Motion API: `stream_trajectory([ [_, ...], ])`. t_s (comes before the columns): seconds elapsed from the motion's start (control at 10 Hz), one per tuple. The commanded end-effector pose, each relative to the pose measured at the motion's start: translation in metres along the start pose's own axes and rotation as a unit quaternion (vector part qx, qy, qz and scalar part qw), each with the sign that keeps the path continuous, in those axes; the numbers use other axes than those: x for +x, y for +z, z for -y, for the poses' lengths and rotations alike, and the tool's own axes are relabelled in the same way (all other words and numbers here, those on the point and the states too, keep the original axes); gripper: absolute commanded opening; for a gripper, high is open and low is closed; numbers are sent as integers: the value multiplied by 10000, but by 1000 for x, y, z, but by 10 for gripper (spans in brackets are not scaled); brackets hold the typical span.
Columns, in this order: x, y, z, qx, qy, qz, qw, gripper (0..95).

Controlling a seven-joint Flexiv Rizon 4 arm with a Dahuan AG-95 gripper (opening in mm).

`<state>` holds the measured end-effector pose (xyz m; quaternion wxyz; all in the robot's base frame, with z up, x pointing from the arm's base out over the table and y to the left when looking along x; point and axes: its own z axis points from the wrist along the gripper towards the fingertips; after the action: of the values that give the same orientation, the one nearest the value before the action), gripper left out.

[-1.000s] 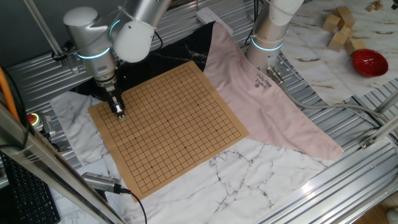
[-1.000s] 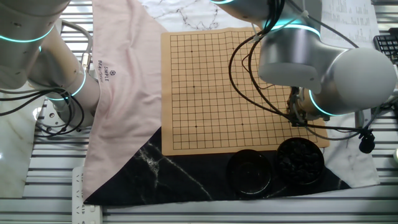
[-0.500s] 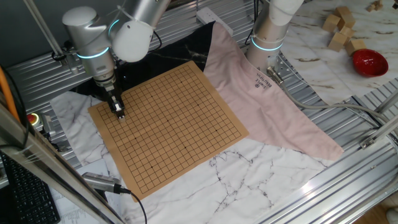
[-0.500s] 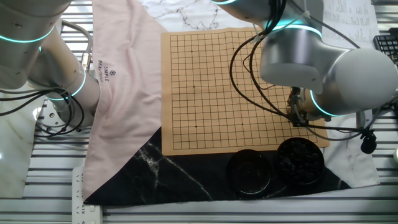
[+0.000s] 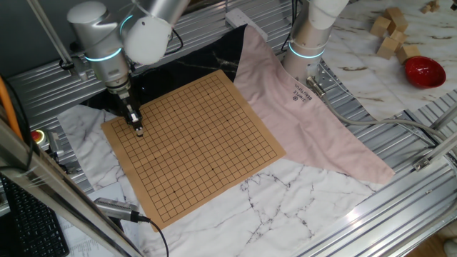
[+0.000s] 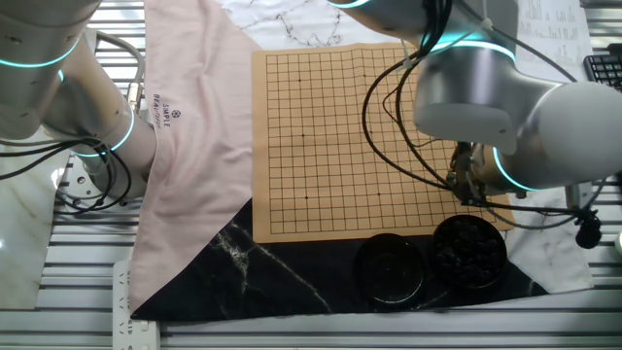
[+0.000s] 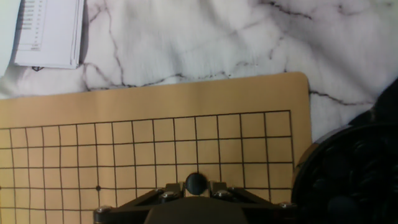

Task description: Play the first move as black on the 3-4 point in the upper right corner of the Go board

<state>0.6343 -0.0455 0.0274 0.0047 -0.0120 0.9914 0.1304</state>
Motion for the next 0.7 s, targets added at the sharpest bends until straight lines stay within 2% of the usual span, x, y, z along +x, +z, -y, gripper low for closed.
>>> stream_trajectory([
  [0.1, -6, -12, -1, 402, 101, -185, 9990, 190],
  [0.2, -8, -16, -2, 495, 158, -237, 9984, 0],
  [0.3, -10, -23, -4, 504, 192, -282, 9981, 0],
  [0.6, -14, -35, -8, 563, 228, -276, 9978, 0],
  [0.7, -18, -46, -12, 692, 251, -273, 9969, 0],
])
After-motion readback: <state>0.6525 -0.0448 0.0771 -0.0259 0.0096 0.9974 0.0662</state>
